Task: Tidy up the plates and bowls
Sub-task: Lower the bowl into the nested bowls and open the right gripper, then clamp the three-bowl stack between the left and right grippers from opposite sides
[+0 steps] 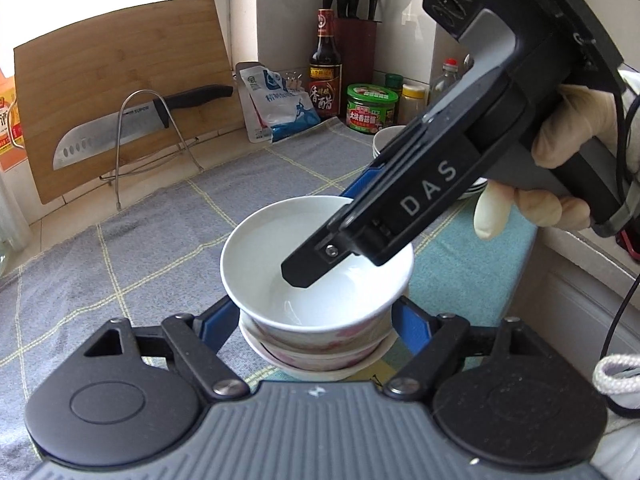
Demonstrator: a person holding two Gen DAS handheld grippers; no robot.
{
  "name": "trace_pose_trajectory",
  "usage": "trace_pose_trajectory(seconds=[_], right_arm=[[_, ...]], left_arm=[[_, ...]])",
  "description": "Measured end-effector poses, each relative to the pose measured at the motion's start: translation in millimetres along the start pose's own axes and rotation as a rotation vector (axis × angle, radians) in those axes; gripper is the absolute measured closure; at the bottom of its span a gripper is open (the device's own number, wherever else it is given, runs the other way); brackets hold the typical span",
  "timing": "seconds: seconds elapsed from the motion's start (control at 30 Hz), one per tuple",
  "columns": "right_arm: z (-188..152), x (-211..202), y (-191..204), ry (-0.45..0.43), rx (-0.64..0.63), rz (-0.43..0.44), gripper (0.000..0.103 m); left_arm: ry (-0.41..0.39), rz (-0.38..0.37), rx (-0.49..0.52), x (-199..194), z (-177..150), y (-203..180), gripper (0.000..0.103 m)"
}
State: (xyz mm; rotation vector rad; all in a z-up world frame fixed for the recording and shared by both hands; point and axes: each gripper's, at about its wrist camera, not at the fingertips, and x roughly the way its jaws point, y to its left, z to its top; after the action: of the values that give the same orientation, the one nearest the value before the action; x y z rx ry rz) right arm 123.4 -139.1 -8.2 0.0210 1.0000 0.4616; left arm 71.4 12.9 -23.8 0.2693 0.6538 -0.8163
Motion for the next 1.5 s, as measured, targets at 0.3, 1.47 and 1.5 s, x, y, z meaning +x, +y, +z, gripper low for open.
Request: trace_pose_trajectory(seconds=[0.3,1.47,1.5], right_arm=[[-2.0,3.0,0.4,-0.001,0.000,-0.004,0.026],[-81.3,18.9,30.9,0.040,-0.303,-0.218,0.000],[-80.4,23.3,29.1,0.040,-0.305,-0.208,0.000]], left_arm=[[0.008,-0.009,0.006,3.5,0.8,0.4,0.017],[0.097,-0.117,0.154,36.4,-36.4,39.2,0.005],[0.096,-0.120,0.168,38.5,-36.0,38.6,0.005]])
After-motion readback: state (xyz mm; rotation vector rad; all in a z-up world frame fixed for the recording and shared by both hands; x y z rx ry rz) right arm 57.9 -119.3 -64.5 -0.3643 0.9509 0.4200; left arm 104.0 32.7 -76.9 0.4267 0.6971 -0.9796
